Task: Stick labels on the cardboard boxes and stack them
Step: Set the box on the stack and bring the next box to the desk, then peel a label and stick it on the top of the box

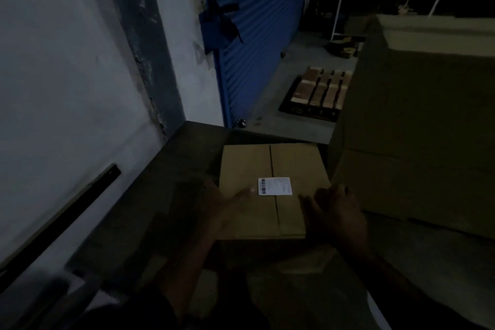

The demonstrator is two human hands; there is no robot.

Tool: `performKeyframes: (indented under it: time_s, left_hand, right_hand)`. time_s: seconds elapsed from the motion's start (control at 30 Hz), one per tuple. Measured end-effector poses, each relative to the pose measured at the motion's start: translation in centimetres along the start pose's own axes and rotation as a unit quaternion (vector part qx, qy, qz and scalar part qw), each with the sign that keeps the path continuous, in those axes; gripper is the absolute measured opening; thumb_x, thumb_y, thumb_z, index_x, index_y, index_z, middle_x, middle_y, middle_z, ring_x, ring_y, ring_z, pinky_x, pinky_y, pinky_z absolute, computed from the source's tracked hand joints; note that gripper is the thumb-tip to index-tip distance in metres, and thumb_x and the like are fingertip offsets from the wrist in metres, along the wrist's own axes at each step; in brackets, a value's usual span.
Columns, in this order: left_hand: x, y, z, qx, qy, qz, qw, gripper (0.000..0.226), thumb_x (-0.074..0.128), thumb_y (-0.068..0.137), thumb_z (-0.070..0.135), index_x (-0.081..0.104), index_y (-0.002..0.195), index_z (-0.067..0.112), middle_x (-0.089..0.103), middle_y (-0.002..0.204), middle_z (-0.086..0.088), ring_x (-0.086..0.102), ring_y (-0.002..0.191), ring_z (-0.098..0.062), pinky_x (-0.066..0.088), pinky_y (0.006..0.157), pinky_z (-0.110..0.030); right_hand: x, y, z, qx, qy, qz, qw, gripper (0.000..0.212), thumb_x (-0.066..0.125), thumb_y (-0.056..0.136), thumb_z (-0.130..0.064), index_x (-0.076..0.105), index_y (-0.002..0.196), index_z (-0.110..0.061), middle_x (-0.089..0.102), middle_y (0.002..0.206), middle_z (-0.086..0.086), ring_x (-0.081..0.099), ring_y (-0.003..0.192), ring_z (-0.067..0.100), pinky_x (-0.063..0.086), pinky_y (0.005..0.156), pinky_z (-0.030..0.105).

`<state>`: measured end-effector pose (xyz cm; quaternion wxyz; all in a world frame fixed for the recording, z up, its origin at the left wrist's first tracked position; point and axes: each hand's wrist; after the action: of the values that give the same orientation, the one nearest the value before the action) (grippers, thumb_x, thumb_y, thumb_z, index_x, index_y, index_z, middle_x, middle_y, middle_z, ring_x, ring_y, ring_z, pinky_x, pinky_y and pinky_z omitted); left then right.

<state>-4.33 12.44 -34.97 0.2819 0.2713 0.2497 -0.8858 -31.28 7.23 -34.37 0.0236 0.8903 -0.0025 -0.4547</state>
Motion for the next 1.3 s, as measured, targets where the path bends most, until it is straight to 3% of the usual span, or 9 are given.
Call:
performKeyframes:
  time_s: [0.23, 0.4, 0.57, 0.73, 0.87, 0.97, 1.07, 1.17, 1.3]
  left_hand:
    - [7.0, -11.2, 0.5, 0.045, -0.006, -0.016, 0.999, 0.132, 0.073, 0.038, 0.096, 0.041, 0.140, 0.020, 0.050, 0.140, -0.005, 0.059, 0.119, -0.029, 0.052, 0.098, -0.045]
    - [12.8, -18.3, 2.0, 0.081, 0.000, -0.065, 0.995, 0.115, 0.088, 0.065, 0.070, 0.031, 0.153, 0.021, 0.035, 0.154, -0.005, 0.052, 0.132, -0.031, 0.047, 0.099, -0.042]
    - [17.5, -24.0, 3.7, 0.107, -0.026, -0.111, 0.988, 0.108, 0.089, 0.062, 0.071, 0.032, 0.141, 0.024, 0.046, 0.141, -0.001, 0.059, 0.122, -0.027, 0.051, 0.092, -0.040]
    - [20.7, -28.0, 6.0, 0.175, -0.039, -0.102, 0.978, 0.096, 0.090, 0.063, 0.066, 0.029, 0.128, 0.032, 0.051, 0.134, 0.001, 0.062, 0.113, -0.022, 0.056, 0.084, -0.040]
    - [21.9, -28.8, 6.9, 0.252, -0.016, -0.085, 0.964, 0.096, 0.094, 0.064, 0.057, 0.032, 0.132, 0.030, 0.051, 0.137, -0.003, 0.061, 0.113, -0.020, 0.057, 0.080, -0.037]
    - [22.2, -27.5, 8.2, 0.329, 0.012, -0.078, 0.941, 0.092, 0.093, 0.067, 0.055, 0.035, 0.134, 0.032, 0.046, 0.142, -0.005, 0.059, 0.117, -0.024, 0.062, 0.084, -0.046]
    - [22.8, -25.7, 10.7, 0.414, -0.001, -0.096, 0.905, 0.076, 0.085, 0.075, 0.054, 0.044, 0.133, 0.027, 0.048, 0.135, 0.000, 0.056, 0.113, -0.017, 0.056, 0.082, -0.033]
    - [24.2, -24.0, 13.9, 0.461, -0.006, -0.141, 0.876, 0.057, 0.081, 0.087, 0.047, 0.050, 0.127, 0.022, 0.051, 0.124, 0.001, 0.055, 0.102, -0.015, 0.039, 0.071, -0.016]
    - [26.2, -22.6, 15.5, 0.464, 0.050, -0.179, 0.866, 0.052, 0.073, 0.092, 0.052, 0.049, 0.129, 0.025, 0.054, 0.124, 0.005, 0.059, 0.099, -0.016, 0.038, 0.065, -0.020]
  right_hand:
    - [-7.3, -7.2, 9.0, 0.062, -0.006, -0.004, 0.998, 0.064, 0.065, 0.084, -0.068, 0.046, 0.125, -0.023, 0.047, 0.136, 0.008, 0.052, 0.116, 0.025, 0.049, 0.083, 0.038]
    - [-12.8, -10.4, 15.9, 0.083, -0.048, 0.047, 0.994, 0.057, 0.061, 0.084, -0.069, 0.053, 0.116, -0.022, 0.053, 0.120, 0.005, 0.052, 0.103, 0.021, 0.044, 0.077, 0.035]
    - [-17.1, -11.8, 21.0, 0.111, -0.047, 0.086, 0.989, 0.042, 0.066, 0.087, -0.058, 0.049, 0.105, -0.024, 0.051, 0.111, 0.001, 0.050, 0.098, 0.018, 0.051, 0.081, 0.041]
    - [-19.7, -10.9, 24.2, 0.148, -0.057, 0.124, 0.980, 0.045, 0.063, 0.088, -0.059, 0.046, 0.109, -0.023, 0.057, 0.114, 0.007, 0.056, 0.109, 0.029, 0.046, 0.095, 0.050]
    - [-20.4, -10.1, 25.5, 0.180, -0.094, 0.135, 0.970, 0.043, 0.058, 0.088, -0.060, 0.046, 0.111, -0.025, 0.055, 0.119, 0.006, 0.052, 0.115, 0.028, 0.040, 0.100, 0.053]
    - [-19.9, -10.0, 25.5, 0.115, -0.167, 0.182, 0.962, 0.039, 0.063, 0.088, -0.054, 0.052, 0.112, -0.025, 0.053, 0.124, 0.005, 0.046, 0.117, 0.025, 0.038, 0.098, 0.045]
    - [-18.9, -9.8, 23.9, 0.054, -0.116, 0.156, 0.979, 0.031, 0.067, 0.092, -0.043, 0.059, 0.118, -0.029, 0.052, 0.127, -0.002, 0.044, 0.120, 0.019, 0.037, 0.097, 0.037]
    - [-17.7, -9.6, 22.0, 0.041, -0.119, 0.130, 0.984, 0.024, 0.061, 0.092, -0.046, 0.058, 0.111, -0.033, 0.052, 0.114, -0.009, 0.047, 0.108, 0.015, 0.039, 0.090, 0.034]
    - [-16.9, -9.6, 22.0, 0.064, -0.153, 0.121, 0.979, 0.024, 0.050, 0.085, -0.054, 0.055, 0.097, -0.033, 0.047, 0.099, -0.010, 0.046, 0.094, 0.018, 0.038, 0.081, 0.035]
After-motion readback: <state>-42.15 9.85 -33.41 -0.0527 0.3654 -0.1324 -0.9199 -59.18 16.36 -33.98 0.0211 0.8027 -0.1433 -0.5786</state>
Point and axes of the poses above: each hand's wrist, its own y-axis towards the middle knuckle, its own x-axis out of the palm, z = x × y
